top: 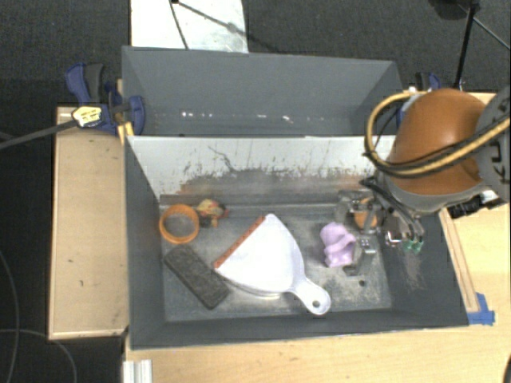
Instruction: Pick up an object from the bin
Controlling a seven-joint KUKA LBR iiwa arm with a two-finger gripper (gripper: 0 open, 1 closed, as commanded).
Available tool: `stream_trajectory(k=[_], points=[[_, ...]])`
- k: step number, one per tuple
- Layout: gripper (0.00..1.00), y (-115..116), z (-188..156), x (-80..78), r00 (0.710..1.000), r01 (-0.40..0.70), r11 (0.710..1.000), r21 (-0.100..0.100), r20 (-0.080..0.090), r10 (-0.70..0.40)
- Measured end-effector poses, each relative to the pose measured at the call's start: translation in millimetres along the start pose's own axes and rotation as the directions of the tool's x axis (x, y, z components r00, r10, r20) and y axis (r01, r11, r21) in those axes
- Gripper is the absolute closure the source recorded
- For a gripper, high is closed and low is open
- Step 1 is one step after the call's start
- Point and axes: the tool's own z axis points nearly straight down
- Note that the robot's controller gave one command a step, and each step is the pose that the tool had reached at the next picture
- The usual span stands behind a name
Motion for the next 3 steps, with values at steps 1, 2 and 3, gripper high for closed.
stream_trajectory(k=[1,2,3], points=[[0.0,0.1,-4.5,-1.4,1.0,0.001,1.0,0.001,0.008,-0.001],[0.0,-21.4,33.7,-10.2,0.999,0.047,0.999,0.001,0.018,-0.047],[0.0,-30.5,65.0,-20.8,0.999,-0.053,0.999,0.001,0.006,0.053]])
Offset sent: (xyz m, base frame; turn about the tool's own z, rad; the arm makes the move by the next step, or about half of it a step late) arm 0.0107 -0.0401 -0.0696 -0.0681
